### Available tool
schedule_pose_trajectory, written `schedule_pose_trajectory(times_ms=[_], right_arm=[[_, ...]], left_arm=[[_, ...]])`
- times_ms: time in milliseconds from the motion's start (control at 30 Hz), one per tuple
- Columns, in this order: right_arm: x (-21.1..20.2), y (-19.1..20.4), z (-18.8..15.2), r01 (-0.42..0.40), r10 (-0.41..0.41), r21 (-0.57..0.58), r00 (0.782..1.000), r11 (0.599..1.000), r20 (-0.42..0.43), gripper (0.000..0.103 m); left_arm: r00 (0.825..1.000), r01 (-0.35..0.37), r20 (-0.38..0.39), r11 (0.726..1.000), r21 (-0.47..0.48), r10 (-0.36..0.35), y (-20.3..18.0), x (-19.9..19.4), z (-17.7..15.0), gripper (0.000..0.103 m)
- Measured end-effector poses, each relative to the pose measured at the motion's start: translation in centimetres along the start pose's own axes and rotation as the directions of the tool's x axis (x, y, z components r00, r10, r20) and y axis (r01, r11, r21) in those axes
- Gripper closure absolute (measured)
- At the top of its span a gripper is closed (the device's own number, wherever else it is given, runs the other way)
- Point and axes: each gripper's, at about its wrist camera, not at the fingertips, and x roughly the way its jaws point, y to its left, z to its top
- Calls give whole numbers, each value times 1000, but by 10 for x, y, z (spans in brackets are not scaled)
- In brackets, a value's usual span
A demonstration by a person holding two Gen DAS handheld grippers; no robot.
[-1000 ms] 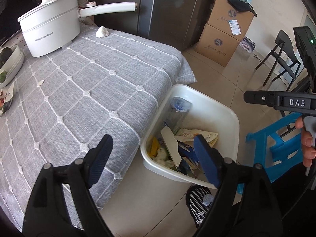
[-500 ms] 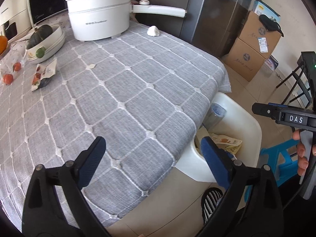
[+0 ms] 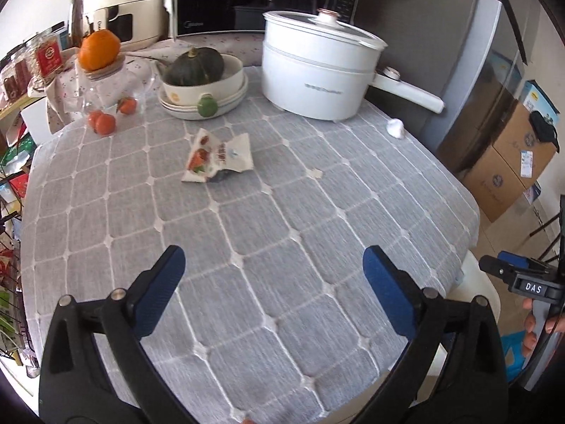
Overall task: Collect trash
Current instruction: 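Grasp the white snack packet with the left tool while the right tool grasps the white tissue ball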
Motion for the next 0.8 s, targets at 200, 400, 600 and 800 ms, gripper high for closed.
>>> schedule_pose_trajectory(times_ms=[200,400,600,800], right_arm=[[15,21,39,-4,7,-44,998,999,61,19],[49,28,82,-16,23,-59,993,998,120,18],[89,30,115,-21,32,-75,989,997,146,18],[114,29,138,-6,25,-107,983,994,179,18]], left_arm=[[1000,-23,-20,998,-52,22,46,49,29,3],[1000,5,12,999,-34,-4,60,96,58,3],[999,-1,-40,1000,-14,0,67,150,66,25],[998,62,-9,997,-41,-62,71,153,65,87]])
